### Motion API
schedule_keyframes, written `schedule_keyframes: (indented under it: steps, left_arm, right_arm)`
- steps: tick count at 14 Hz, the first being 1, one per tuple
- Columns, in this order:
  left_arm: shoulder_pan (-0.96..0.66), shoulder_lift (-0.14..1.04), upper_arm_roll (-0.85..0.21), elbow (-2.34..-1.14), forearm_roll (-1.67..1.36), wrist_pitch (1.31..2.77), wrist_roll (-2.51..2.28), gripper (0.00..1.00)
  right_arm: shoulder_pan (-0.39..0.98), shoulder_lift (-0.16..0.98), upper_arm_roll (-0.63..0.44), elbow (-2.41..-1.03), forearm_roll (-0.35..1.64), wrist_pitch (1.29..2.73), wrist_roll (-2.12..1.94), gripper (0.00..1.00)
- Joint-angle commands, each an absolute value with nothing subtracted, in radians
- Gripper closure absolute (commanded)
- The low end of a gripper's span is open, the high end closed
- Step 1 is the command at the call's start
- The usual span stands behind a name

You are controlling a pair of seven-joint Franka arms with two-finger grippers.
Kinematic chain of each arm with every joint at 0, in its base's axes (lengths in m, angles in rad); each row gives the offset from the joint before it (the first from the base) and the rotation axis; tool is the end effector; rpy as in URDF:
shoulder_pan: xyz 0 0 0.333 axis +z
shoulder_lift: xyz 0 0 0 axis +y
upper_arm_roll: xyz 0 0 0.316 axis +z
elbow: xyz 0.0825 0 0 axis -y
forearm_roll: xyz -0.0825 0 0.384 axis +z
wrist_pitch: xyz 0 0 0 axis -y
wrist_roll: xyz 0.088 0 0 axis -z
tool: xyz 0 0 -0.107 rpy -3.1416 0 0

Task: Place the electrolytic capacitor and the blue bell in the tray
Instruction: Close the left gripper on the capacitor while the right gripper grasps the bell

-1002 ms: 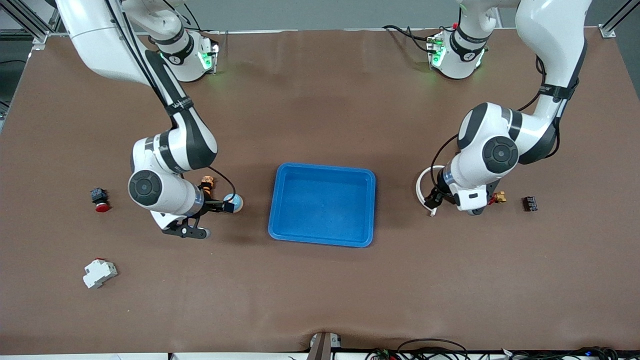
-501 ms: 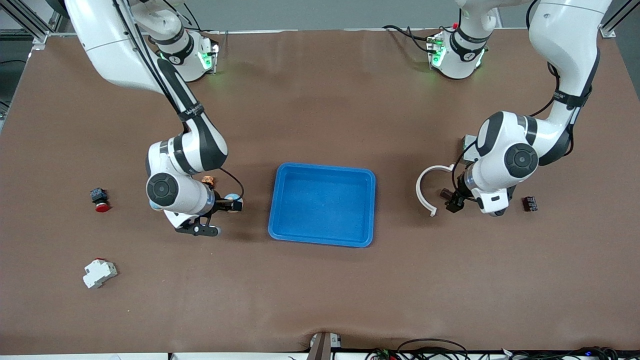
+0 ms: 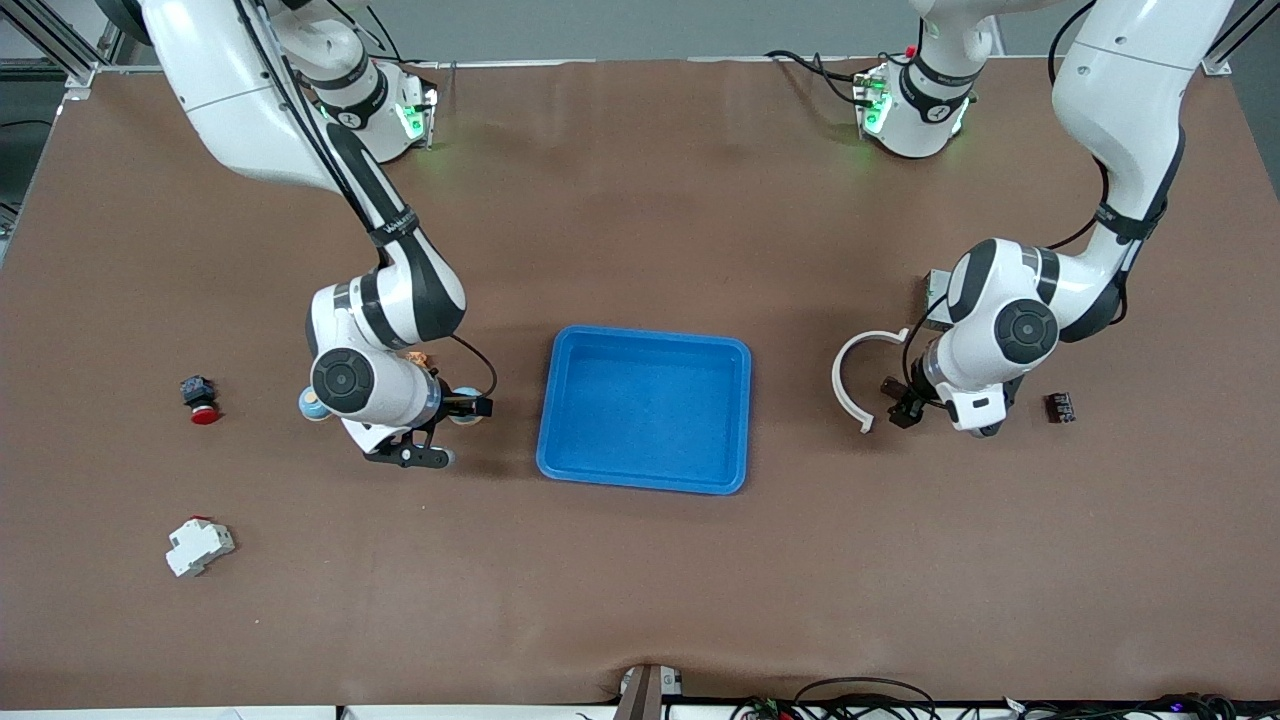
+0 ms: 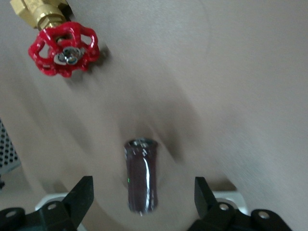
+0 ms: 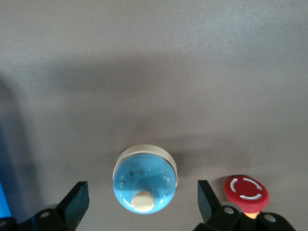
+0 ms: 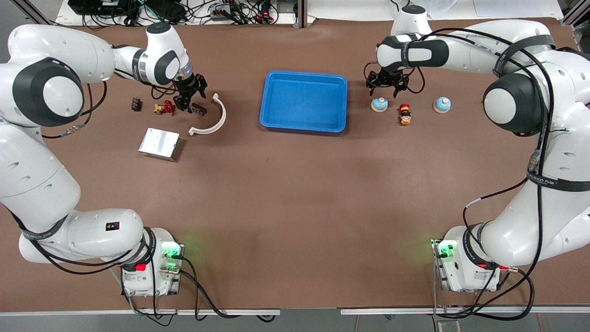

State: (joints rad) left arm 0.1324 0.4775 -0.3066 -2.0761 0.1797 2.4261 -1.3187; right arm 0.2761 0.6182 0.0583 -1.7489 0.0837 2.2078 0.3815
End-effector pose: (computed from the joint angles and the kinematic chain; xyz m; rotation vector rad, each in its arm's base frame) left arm 0.5682 -0.0996 0.1970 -2.6945 -1.5212 0.1420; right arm 0.6121 0.2128 0.2071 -3.0880 0.1706 0.2838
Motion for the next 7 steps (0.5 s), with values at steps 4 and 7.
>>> schedule_keyframes:
  steps: [4,7]
  left_arm:
    - [0.147,0.505,-0.31,-2.088,0.21,2.45,-1.331,0.36]
    - [0.149,0.514,-0.31,-2.082,0.21,2.447,-1.33,0.6]
  right_arm:
    - [0.281,0.643,0.052,-1.75,0.094,2.241,0.39,0.0]
    - [0.282,0.653,0.052,-1.75,0.094,2.253,0.39,0.0]
